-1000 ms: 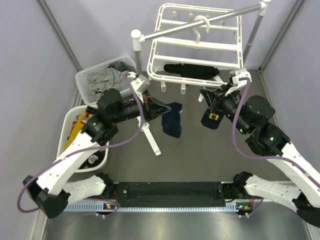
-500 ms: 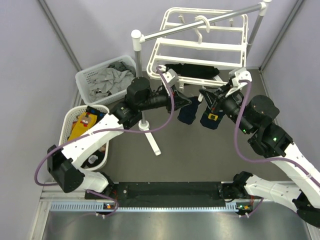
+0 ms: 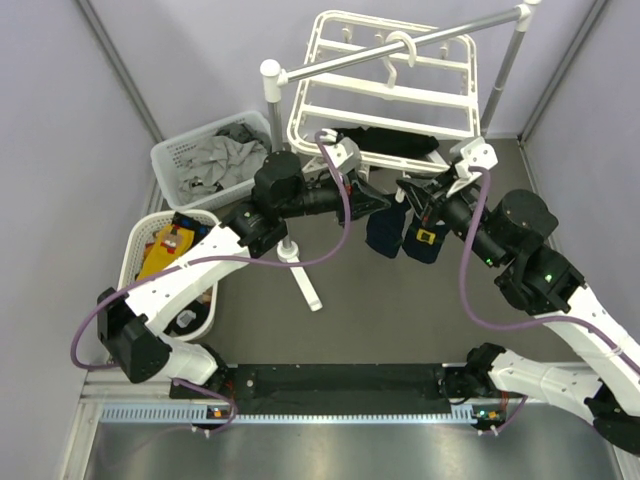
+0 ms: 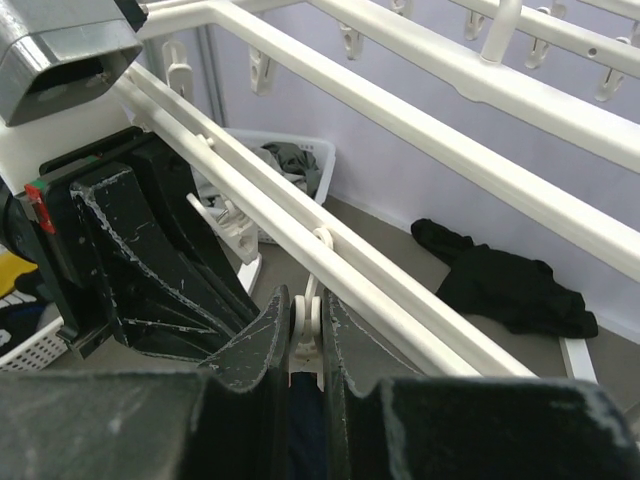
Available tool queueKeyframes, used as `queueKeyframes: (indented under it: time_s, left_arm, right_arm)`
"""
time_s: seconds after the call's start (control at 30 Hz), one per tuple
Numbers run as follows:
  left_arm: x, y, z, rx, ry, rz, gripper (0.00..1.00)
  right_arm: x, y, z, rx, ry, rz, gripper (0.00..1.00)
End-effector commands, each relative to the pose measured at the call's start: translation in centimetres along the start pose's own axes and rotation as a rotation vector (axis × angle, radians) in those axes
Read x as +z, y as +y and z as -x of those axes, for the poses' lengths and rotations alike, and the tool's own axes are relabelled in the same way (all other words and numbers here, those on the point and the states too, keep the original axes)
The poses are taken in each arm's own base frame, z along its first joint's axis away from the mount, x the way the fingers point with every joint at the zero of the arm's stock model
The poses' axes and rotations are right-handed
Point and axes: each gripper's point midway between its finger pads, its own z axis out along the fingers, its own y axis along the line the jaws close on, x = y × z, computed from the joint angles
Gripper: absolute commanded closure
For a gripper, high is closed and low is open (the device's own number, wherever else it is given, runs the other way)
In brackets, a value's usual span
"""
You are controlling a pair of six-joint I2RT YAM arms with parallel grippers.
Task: Clip the socks to the hanger
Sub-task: Clamp the sock onto the hanger.
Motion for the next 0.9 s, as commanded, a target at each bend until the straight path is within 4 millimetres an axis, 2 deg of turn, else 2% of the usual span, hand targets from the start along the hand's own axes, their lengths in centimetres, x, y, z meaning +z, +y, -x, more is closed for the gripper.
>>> queueKeyframes:
  time_s: [0.0,0.3,0.63,0.73,0.87]
  left_arm:
    - [-0.3,-1.7,5.8,0.111,-0.161,-0.053,1.00]
    - [-0.5,-2.3,7.2,0.090,-0.218,-0.072,1.00]
    - [-1.2,-4.0,8.4,0.062,-0.267,-0.135,1.00]
    - [-1.4,-3.9,8.6,0.064,-0.274,-0.124,1.00]
    - [-1.2,-3.8,8.3,0.054,-0.268,-0.124,1.00]
  right_arm:
    - [-0.2,0.5,0.4,-0.029,0.007,0.045,1.00]
    - [-0.5,0.9,-0.3,-0.037,0.025,0.067,1.00]
    - [-0.8,0.9,-1.2,-0.052,0.044,0.070,1.00]
    - [-0.9,1.1,-1.2,-0.054,0.045,0.083,0.96]
    - [-0.9,1.3,-1.3,-0.051,0.047,0.095,0.82]
